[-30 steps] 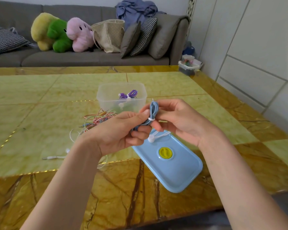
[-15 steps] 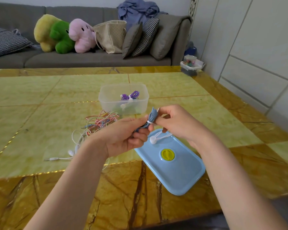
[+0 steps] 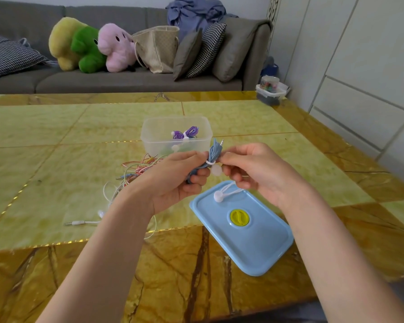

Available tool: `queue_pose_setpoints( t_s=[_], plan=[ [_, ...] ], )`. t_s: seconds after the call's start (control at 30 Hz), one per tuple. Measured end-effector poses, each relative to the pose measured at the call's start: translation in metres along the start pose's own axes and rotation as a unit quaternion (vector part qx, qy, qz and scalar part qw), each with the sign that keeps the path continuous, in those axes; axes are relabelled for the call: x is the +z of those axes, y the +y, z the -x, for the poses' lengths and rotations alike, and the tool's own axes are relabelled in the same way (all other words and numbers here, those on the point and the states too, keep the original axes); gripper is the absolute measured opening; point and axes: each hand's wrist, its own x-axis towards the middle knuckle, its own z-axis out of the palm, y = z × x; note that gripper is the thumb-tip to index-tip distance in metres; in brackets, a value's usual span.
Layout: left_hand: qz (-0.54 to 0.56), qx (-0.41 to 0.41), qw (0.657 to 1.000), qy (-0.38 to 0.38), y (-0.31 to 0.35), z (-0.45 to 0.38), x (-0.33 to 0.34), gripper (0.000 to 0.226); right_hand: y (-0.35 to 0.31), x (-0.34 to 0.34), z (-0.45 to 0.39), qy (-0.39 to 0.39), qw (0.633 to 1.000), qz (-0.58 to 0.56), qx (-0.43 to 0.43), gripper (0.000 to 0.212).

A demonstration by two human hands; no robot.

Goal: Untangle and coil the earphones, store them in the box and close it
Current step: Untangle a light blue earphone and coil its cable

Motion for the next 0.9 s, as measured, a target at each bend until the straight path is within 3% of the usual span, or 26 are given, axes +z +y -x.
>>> queue_pose_setpoints(
  t_s=[0.13,0.37,0.53,0.63,0.77,0.9],
  plan=[
    [-0.032,0.005,0.999,-0.023,0.000,0.002,-0.001,0.021,0.003,-0.002,-0.001,-0.010,1.000,0.017,0.021,0.006],
    [-0.142,-0.057,0.977,-0.149,-0.001,0.009,-0.005,0.022,0.000,-0.011,0.004,-0.061,0.996,0.060,0.040,0.006],
    [-0.169,-0.097,0.961,-0.193,-0.009,0.004,-0.002,0.025,-0.002,-0.017,0.008,-0.112,0.984,0.137,-0.022,0.006],
    [-0.211,-0.106,0.959,-0.154,-0.015,-0.001,0.004,0.026,-0.003,-0.020,0.008,-0.098,0.977,0.189,-0.031,0.007],
    [-0.220,-0.081,0.970,-0.060,-0.020,-0.009,0.008,0.020,0.005,-0.016,0.003,-0.005,0.981,0.184,-0.059,0.006],
    [-0.184,-0.049,0.981,0.024,-0.026,-0.015,0.012,0.025,-0.001,-0.011,0.005,0.033,0.964,0.192,-0.182,0.007]
  ],
)
